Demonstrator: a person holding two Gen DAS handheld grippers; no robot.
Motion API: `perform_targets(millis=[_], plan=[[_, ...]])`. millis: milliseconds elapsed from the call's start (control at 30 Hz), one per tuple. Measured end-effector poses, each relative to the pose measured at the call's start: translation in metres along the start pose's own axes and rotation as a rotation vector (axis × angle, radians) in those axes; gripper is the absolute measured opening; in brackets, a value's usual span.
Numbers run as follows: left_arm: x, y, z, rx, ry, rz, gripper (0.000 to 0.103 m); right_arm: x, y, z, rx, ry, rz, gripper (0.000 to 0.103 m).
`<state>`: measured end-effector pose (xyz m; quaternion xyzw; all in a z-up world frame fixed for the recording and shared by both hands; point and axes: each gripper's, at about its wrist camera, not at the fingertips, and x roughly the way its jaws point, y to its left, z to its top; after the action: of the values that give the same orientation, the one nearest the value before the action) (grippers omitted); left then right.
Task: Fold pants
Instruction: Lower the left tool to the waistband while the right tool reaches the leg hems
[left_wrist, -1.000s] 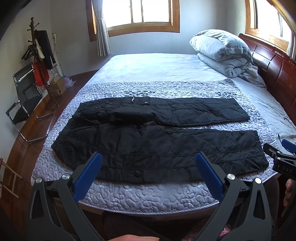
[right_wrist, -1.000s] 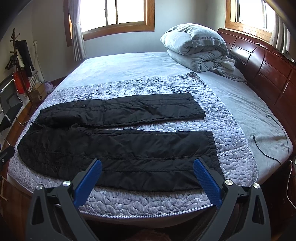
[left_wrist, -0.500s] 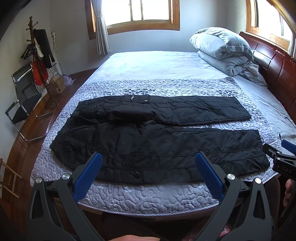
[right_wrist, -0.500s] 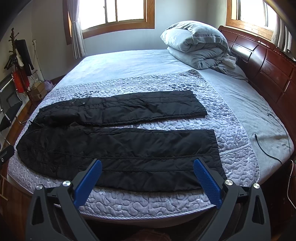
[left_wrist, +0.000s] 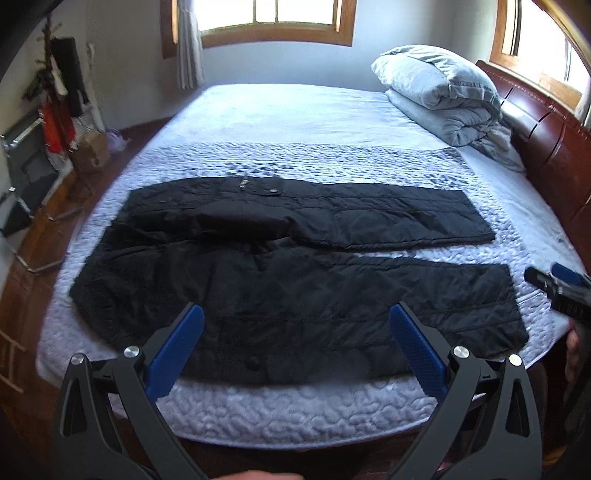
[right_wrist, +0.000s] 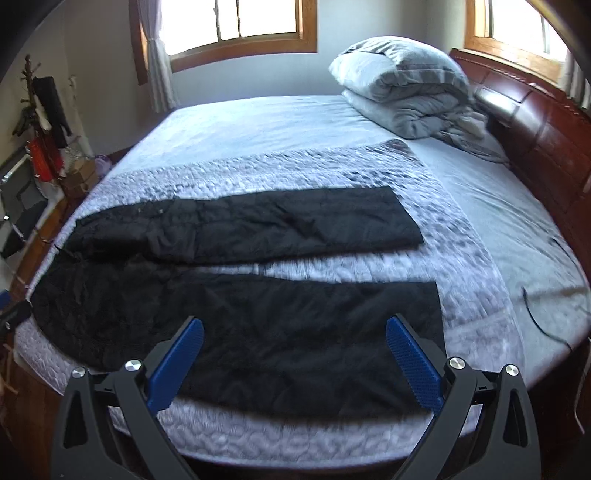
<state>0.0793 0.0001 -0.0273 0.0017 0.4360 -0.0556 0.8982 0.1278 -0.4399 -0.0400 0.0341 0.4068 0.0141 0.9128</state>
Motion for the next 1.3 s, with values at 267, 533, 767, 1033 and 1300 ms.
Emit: perform_targets(millis=[267,533,767,1033,1300], plan=[[0.099,0.024,0.07,0.037,0.208,0.001,0.1,0.129,-0.106,0.125,0.046,0.178,0.025,0.099],[0.223,0.069,0.126,-0.086,0.412,-0.154,0.1,0.29,-0.198,0.182,0.141,0.455,0.054,0.099],[0.312,0.132,0.16,-0.367,0.586,-0.29,0.1,0.352,-0.213,0.177,0.168,0.554,0.101,0.099],[0.366,0.134,0.233,-0.18,0.516,-0.206,0.1,0.367,-0.201,0.163,0.037,0.576,0.094,0.1],[0.413,0.105,0.268,0.083,0.557,-0.287,0.099,0.363,-0.199,0.158,-0.001,0.549,0.118,0.1]])
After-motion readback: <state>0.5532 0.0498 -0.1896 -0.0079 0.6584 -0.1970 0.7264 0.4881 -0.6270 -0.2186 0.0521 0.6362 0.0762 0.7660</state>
